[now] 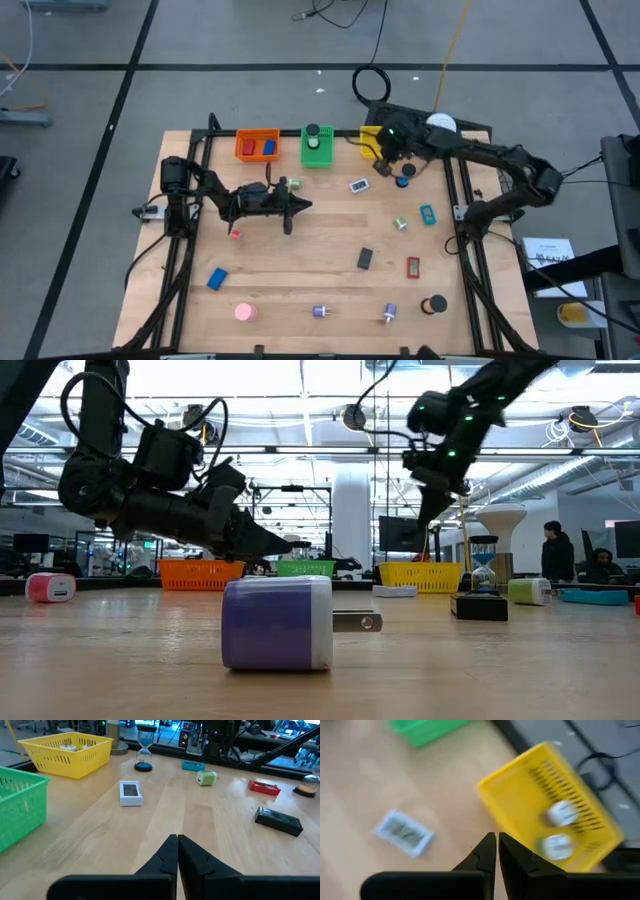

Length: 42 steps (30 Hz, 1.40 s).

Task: Pick & Place Office items
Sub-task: Put the white digital clock into the orange bin

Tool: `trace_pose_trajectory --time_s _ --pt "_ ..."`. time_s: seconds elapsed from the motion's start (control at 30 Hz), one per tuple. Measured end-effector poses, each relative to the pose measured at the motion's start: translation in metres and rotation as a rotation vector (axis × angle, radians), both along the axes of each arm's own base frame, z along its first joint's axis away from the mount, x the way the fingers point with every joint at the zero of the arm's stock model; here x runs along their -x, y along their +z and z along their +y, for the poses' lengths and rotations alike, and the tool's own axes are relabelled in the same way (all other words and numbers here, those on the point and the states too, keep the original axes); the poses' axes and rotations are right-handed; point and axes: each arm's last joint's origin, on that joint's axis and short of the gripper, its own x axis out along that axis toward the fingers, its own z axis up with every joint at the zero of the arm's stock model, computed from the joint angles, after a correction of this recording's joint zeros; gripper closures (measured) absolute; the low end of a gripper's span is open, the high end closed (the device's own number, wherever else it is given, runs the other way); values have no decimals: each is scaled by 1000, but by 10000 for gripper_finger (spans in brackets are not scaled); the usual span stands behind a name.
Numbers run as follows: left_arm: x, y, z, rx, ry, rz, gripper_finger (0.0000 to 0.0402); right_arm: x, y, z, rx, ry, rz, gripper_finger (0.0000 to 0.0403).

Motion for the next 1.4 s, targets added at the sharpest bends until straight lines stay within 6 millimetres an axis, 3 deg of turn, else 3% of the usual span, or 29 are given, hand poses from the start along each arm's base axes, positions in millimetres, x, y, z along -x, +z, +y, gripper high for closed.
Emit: trace_pose_trajectory --time_s 0.2,0.43,0.7,0.93,1.13,1.3,1.4 --pt "-11 3 -1 -2 -25 3 392 10 -8 40 28 51 31 387" --pt "-16 5 -12 -18 -69 -10 390 -18 -9 65 66 225 71 350" --pt "-17 5 -20 -51 -53 -7 387 -61 -44 43 -41 421 334 226" --pt "-17 5 -20 -42 -55 -8 389 -82 -61 27 -55 573 387 138" --pt "-17 5 -23 -40 -66 0 396 -82 -76 19 -108 646 389 127" --pt "-15 2 -26 -37 -77 17 382 -84 -83 10 -90 647 380 149" --pt "-4 2 -26 -18 -61 28 385 -86 -88 7 -84 640 371 167"
